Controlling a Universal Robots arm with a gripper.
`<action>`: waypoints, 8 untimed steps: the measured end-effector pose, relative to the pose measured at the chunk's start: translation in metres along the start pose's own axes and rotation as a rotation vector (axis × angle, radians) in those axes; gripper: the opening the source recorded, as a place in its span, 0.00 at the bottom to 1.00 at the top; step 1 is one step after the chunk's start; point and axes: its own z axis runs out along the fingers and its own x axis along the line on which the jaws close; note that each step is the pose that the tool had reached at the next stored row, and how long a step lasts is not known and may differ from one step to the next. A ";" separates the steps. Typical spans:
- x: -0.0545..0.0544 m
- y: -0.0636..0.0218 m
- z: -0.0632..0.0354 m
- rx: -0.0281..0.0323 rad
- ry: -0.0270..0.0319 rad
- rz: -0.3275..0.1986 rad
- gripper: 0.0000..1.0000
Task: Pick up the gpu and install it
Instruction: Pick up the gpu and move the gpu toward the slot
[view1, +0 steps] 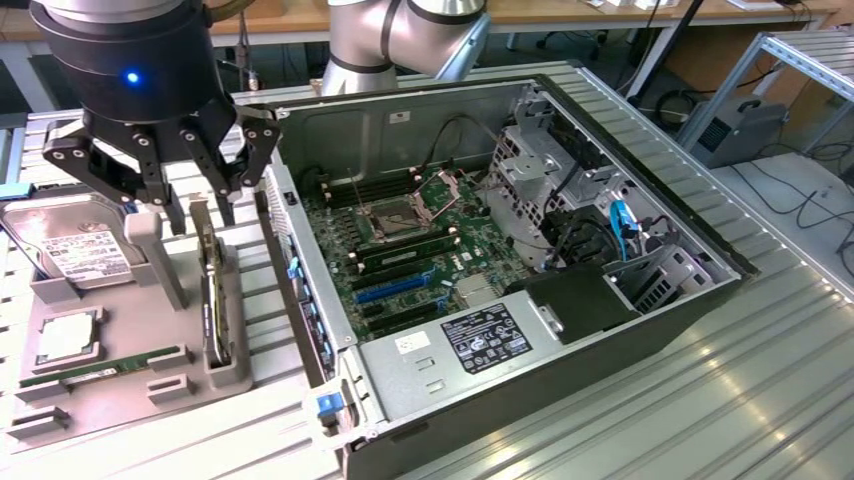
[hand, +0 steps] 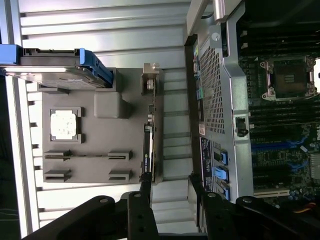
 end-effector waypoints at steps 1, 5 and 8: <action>0.000 0.0000 0.0006 0.0001 0.0001 0.000 0.42; 0.000 -0.0001 0.0027 0.0001 0.0000 0.000 0.42; 0.000 -0.0001 0.0037 0.0001 0.0001 0.000 0.42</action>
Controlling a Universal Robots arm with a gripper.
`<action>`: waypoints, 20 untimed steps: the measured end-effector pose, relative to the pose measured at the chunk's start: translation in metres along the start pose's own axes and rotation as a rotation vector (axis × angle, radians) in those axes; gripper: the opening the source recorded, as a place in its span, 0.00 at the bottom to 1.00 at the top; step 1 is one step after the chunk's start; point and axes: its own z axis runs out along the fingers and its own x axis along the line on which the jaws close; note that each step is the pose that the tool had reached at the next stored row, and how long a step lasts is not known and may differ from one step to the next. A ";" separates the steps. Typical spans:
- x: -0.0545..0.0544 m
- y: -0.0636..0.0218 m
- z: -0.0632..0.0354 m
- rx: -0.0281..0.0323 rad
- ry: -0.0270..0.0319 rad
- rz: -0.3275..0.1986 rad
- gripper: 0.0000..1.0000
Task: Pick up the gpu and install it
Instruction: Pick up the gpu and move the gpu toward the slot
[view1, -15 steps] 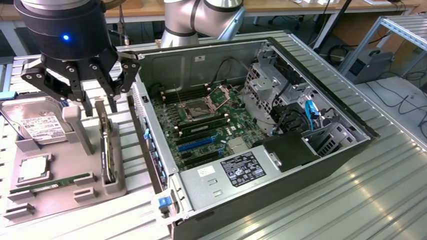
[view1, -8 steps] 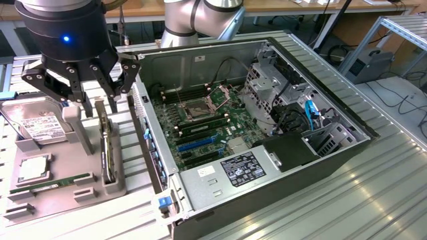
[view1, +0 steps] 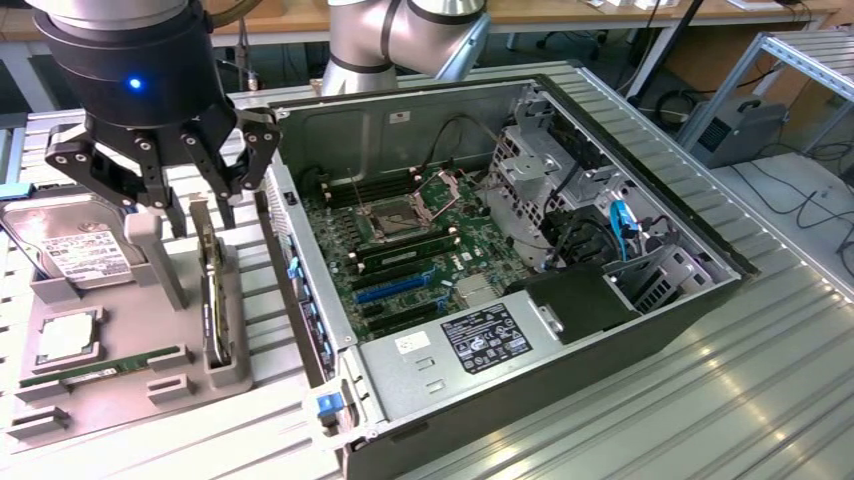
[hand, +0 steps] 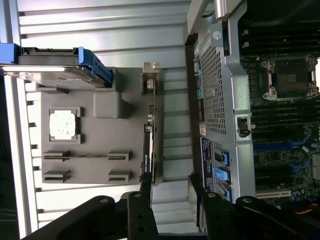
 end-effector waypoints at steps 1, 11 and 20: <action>0.000 0.0000 0.0003 0.0000 0.0000 0.000 0.42; 0.002 -0.0003 0.0046 0.0000 -0.0001 0.000 0.42; 0.002 -0.0005 0.0071 -0.0001 -0.0001 0.000 0.42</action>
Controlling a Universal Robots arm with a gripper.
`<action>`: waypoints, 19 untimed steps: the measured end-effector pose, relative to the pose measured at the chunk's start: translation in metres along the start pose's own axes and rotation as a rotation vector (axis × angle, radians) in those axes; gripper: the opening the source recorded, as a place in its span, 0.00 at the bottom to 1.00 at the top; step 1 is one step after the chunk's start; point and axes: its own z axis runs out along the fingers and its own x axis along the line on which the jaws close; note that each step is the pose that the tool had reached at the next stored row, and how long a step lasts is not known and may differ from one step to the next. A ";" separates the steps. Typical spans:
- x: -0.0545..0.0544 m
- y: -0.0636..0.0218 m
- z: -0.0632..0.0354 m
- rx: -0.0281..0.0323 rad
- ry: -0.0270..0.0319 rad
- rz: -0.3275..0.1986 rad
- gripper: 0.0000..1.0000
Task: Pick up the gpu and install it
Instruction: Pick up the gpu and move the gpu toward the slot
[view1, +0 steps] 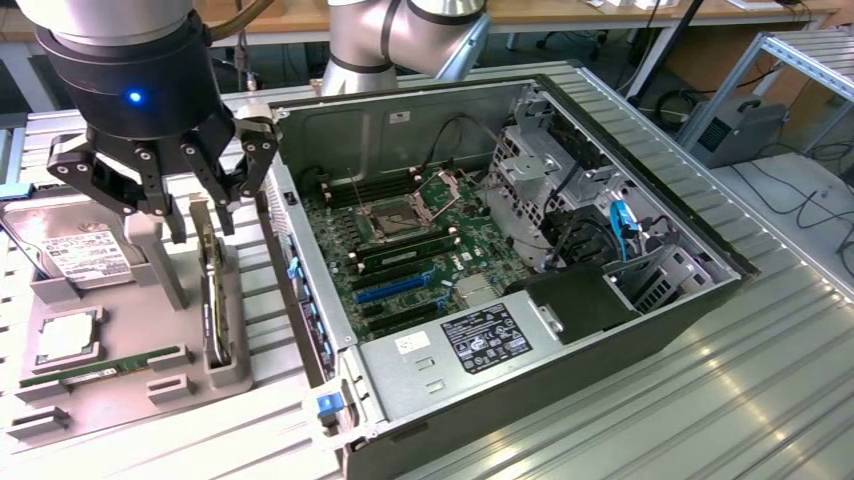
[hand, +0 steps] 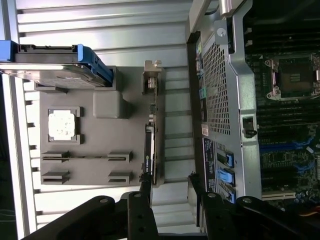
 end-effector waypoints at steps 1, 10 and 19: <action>0.000 0.0000 0.0003 0.0000 0.0000 0.000 0.42; 0.000 -0.0002 0.0030 0.0000 0.0000 0.000 0.42; 0.000 -0.0003 0.0059 0.0000 0.0000 0.000 0.42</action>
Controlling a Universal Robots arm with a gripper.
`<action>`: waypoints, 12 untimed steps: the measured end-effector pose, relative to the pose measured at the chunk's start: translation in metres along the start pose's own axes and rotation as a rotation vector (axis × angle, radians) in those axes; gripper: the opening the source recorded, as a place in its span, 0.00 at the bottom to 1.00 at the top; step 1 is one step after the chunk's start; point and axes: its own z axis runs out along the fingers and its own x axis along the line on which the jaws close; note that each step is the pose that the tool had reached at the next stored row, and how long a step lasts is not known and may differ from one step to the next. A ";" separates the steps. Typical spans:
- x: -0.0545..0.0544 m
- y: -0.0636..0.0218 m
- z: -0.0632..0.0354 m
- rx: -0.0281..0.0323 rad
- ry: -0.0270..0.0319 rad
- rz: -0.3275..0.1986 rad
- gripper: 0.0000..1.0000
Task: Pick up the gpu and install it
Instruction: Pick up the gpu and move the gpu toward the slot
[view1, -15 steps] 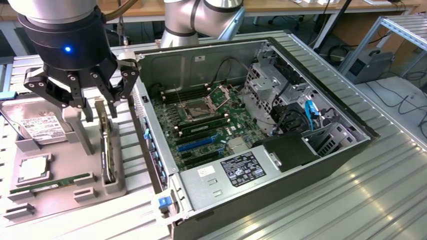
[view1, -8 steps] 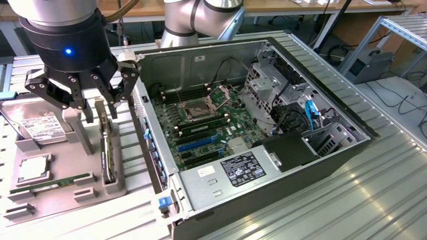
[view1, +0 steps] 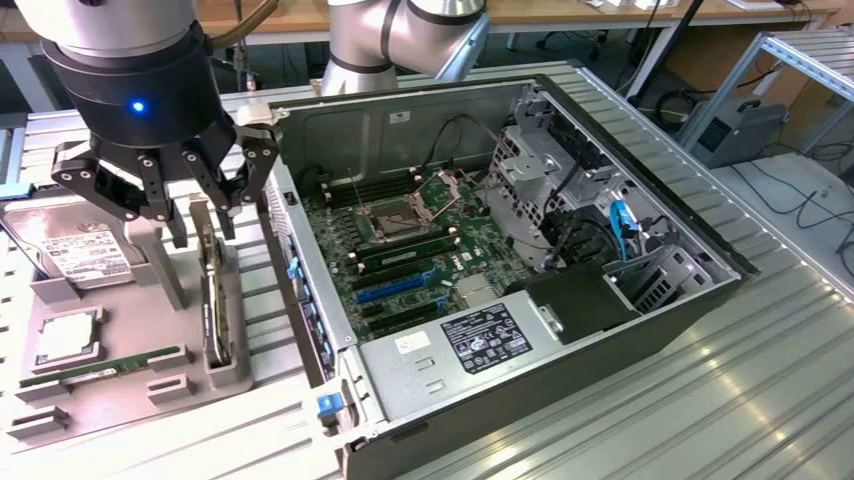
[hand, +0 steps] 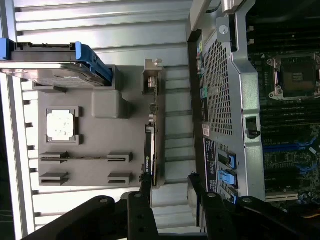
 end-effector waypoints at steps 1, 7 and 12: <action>0.000 0.0000 0.0002 0.0001 0.0001 0.000 0.42; 0.000 -0.0001 0.0017 0.0000 0.0000 0.000 0.42; 0.000 -0.0001 0.0029 0.0000 0.0000 0.000 0.42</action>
